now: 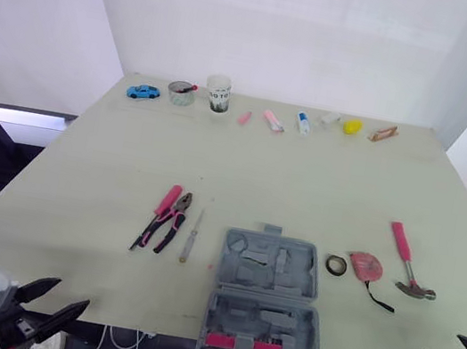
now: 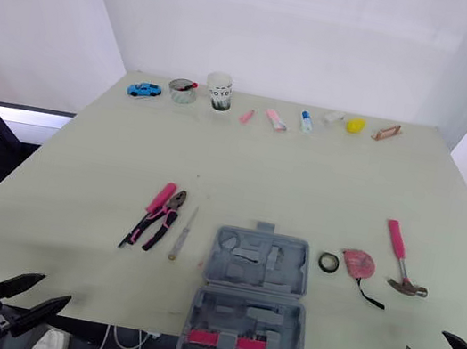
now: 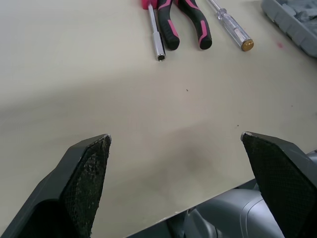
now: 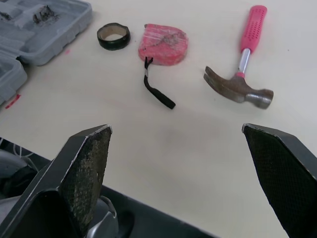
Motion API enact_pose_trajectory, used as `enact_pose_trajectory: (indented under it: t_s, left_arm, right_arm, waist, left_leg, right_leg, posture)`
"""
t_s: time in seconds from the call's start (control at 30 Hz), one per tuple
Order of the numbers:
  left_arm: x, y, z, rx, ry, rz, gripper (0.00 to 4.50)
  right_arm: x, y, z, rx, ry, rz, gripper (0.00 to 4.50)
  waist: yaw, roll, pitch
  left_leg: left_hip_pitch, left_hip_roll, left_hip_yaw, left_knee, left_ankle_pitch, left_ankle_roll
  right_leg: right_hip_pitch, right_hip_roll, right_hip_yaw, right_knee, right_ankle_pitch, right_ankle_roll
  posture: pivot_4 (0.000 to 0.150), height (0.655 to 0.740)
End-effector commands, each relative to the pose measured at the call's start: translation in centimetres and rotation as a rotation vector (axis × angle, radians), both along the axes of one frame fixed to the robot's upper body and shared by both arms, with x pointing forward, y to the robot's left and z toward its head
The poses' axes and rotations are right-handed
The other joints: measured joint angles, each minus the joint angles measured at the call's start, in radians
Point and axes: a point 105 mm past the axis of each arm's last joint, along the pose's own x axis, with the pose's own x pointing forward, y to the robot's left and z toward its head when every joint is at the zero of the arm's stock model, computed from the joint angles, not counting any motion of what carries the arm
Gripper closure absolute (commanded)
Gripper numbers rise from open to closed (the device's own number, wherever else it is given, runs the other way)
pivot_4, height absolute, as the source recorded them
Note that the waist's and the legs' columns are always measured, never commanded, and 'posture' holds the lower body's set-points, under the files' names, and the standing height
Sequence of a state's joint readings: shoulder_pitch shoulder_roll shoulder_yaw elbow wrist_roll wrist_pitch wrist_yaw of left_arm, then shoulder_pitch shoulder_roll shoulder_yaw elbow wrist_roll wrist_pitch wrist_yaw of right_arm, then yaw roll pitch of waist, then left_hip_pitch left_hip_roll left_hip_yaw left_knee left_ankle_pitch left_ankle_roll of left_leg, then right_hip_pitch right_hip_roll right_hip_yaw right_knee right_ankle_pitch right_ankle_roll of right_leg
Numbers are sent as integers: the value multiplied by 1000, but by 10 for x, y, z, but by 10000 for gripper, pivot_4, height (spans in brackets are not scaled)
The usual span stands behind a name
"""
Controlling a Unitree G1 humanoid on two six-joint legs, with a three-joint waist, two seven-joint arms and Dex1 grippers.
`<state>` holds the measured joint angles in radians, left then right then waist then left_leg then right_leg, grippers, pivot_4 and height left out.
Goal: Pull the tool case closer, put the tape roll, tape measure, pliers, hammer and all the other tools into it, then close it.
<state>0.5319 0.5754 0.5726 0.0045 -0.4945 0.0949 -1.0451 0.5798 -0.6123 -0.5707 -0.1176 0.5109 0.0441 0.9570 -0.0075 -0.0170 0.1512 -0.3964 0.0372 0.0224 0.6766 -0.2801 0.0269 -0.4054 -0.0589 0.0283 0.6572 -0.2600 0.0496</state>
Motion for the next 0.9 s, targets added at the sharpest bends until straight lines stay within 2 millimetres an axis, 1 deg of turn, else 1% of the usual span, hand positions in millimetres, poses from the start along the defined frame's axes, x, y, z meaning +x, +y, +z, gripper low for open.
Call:
enact_pose_trajectory:
  t_s: [0.03,0.1,0.2,0.27,0.33,0.4,0.5,0.63,0.77,0.83,0.9]
  left_arm:
    - [5,-7,10,13,-46,-26,0]
    - [10,-12,15,13,-70,-46,0]
    - [25,-36,30,9,-136,-159,0]
    - [32,-47,36,3,-161,-210,0]
    - [45,-61,46,-30,-188,-261,0]
    - [57,-77,60,-76,-224,-326,0]
    - [66,-92,69,-85,-251,-407,0]
    - [75,-109,79,-95,-290,-485,0]
    - [81,-127,86,-93,-312,-580,0]
    - [82,-136,89,-84,-316,-641,0]
    - [82,-144,91,-75,-316,-704,0]
  right_arm:
    - [3,-2,13,-13,-27,-8,595]
    - [4,-2,13,-22,-1,-19,595]
    - [10,0,19,-57,14,6,595]
    - [19,-1,27,-73,10,1,595]
    - [39,9,42,-42,1,41,595]
    - [55,26,52,-67,25,148,595]
    - [61,33,44,-194,110,246,595]
    - [71,36,41,-226,151,319,595]
    - [87,41,35,-337,176,399,595]
    - [94,47,31,-401,191,462,595]
    - [101,60,31,-432,194,528,595]
  waist:
    - [1,0,0]
    - [2,0,0]
    - [4,0,0]
    - [4,0,0]
    - [2,1,0]
    - [-5,1,0]
    - [-5,0,0]
    - [1,0,0]
    - [-1,0,1]
    - [-5,0,1]
    - [-7,0,1]
  left_leg:
    - [0,0,0,0,0,0]
    - [0,0,0,0,0,0]
    - [0,0,1,0,0,0]
    - [0,-1,2,0,0,0]
    - [0,-1,2,0,0,0]
    - [1,0,3,0,0,0]
    - [1,0,2,0,0,0]
    - [-1,-1,0,-1,0,0]
    - [-1,-1,1,-1,0,0]
    - [-1,-1,1,-1,0,0]
    - [0,-1,1,0,0,0]
  right_leg:
    - [0,0,0,0,0,0]
    - [0,0,-1,0,0,0]
    - [0,0,-1,0,0,0]
    - [0,0,-1,0,0,0]
    - [0,4,-2,1,1,-1]
    - [0,6,0,2,2,-1]
    - [0,10,0,2,2,-2]
    - [0,13,-2,1,3,2]
    - [0,12,-1,0,3,2]
    - [0,12,-1,1,3,2]
    - [0,13,-1,1,4,2]
  posture:
    - [1500,7400]
    - [1500,7400]
    - [1500,7400]
    - [1500,7400]
    - [1500,7400]
    - [1500,7400]
    - [1500,7400]
    - [1500,7400]
    - [1500,7400]
    - [1500,7400]
    - [1500,7400]
